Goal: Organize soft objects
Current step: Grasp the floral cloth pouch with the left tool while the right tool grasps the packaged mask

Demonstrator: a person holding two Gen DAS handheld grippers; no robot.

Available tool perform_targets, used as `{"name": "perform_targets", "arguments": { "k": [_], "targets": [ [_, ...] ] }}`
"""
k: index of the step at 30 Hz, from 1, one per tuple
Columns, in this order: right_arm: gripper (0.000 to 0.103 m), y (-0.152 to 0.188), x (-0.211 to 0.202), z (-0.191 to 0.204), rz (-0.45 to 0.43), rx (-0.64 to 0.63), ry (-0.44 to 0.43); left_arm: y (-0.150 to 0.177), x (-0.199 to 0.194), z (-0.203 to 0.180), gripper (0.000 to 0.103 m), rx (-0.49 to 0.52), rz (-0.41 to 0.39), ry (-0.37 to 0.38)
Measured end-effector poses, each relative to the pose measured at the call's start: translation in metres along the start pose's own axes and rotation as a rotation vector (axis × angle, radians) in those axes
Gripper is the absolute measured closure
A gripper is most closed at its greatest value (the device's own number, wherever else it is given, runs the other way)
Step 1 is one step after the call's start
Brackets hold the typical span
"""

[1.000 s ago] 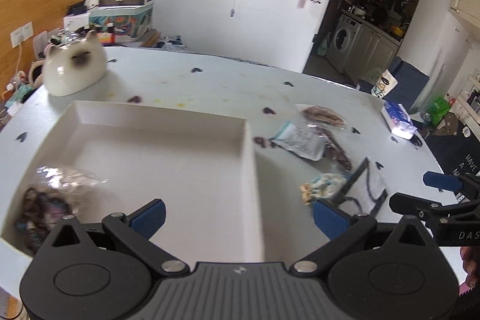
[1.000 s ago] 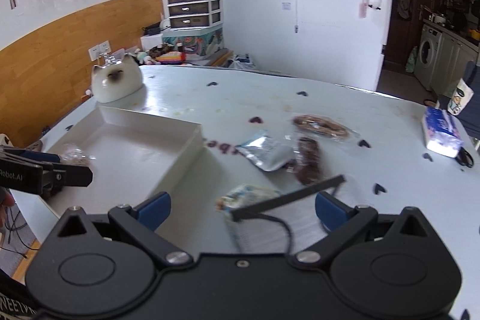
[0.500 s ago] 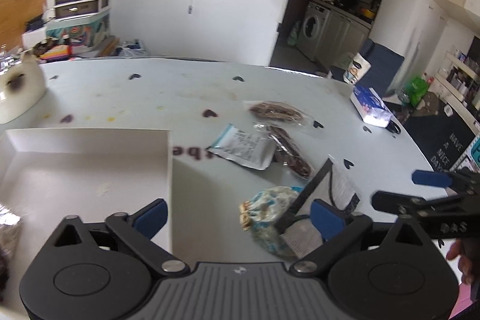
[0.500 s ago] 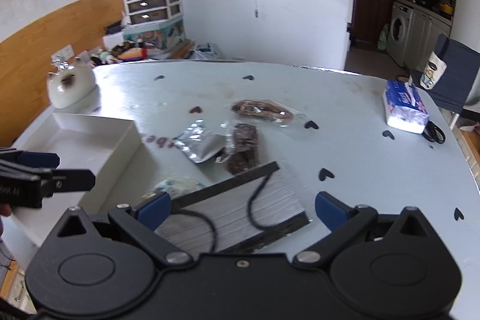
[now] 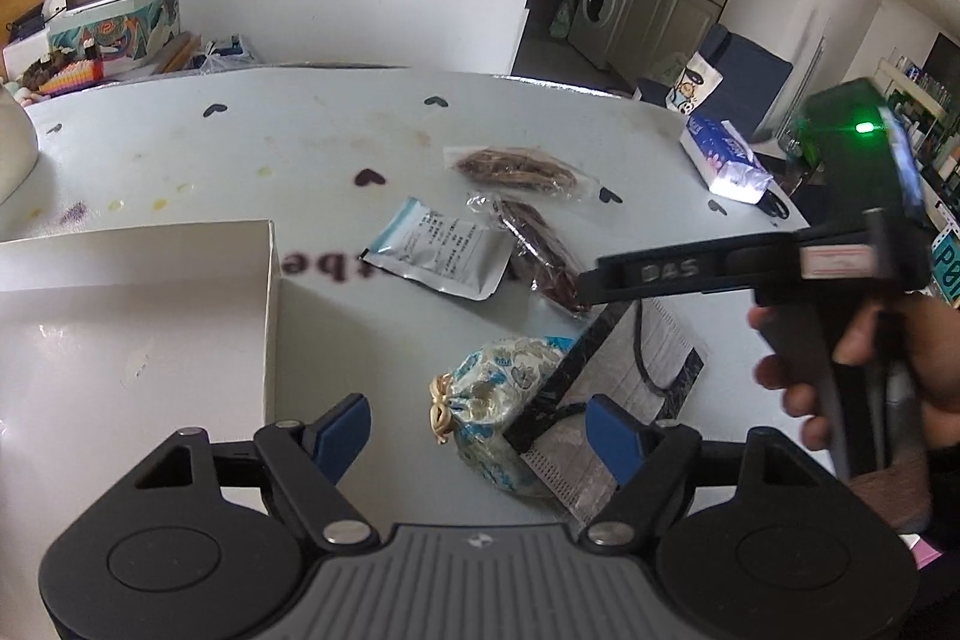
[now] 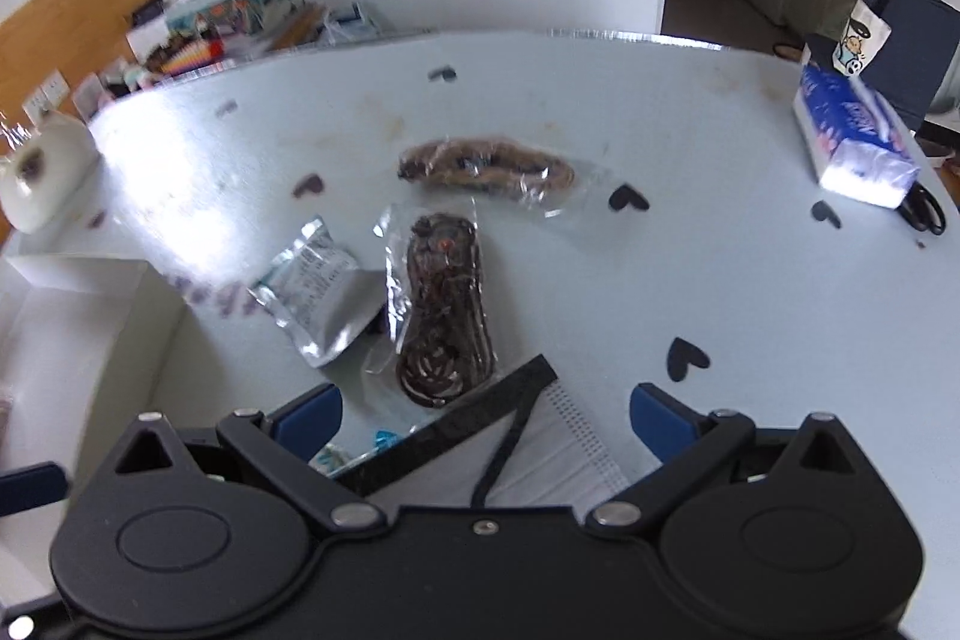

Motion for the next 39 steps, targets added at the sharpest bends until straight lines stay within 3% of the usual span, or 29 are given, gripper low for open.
{"name": "perform_targets", "arguments": {
  "k": [5, 10, 16, 25, 28, 30, 33, 39],
  "targets": [
    [0.0, 0.01, 0.029, 0.003, 0.067, -0.073, 0.048, 0.0, 0.014, 0.002, 0.024, -0.012, 0.03, -0.005],
    [0.0, 0.033, 0.033, -0.016, 0.121, -0.113, 0.083, 0.001, 0.033, -0.007, 0.024, 0.005, 0.066, 0.016],
    [0.0, 0.051, 0.024, -0.042, 0.159, -0.054, 0.097, 0.006, 0.064, -0.021, 0.024, 0.058, 0.116, 0.015],
    [0.001, 0.059, 0.005, -0.052, 0.189, 0.036, 0.122, 0.01, 0.092, -0.027, 0.023, 0.07, 0.177, -0.004],
    [0.001, 0.063, -0.002, -0.053, 0.196, 0.062, 0.143, 0.011, 0.094, -0.025, 0.028, 0.066, 0.184, -0.004],
    [0.001, 0.064, -0.007, -0.054, 0.197, 0.064, 0.157, 0.012, 0.093, -0.026, 0.041, 0.063, 0.178, 0.012],
    [0.0, 0.069, -0.014, -0.051, 0.209, 0.075, 0.134, 0.012, 0.09, -0.025, 0.05, 0.045, 0.179, 0.039],
    [0.0, 0.105, -0.011, -0.04, 0.337, -0.054, 0.122, 0.014, 0.084, -0.021, 0.055, 0.027, 0.178, 0.054]
  ]
}}
Point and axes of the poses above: each gripper's, at about its wrist camera, not at the fingertips, and x roughly the way its jaws point, z to its left, y to its underside, the point moved 9 cm from there along x, roughly the way its jaws point, and after that the axes turned 1 degree about -z, right-handed, at the moved point
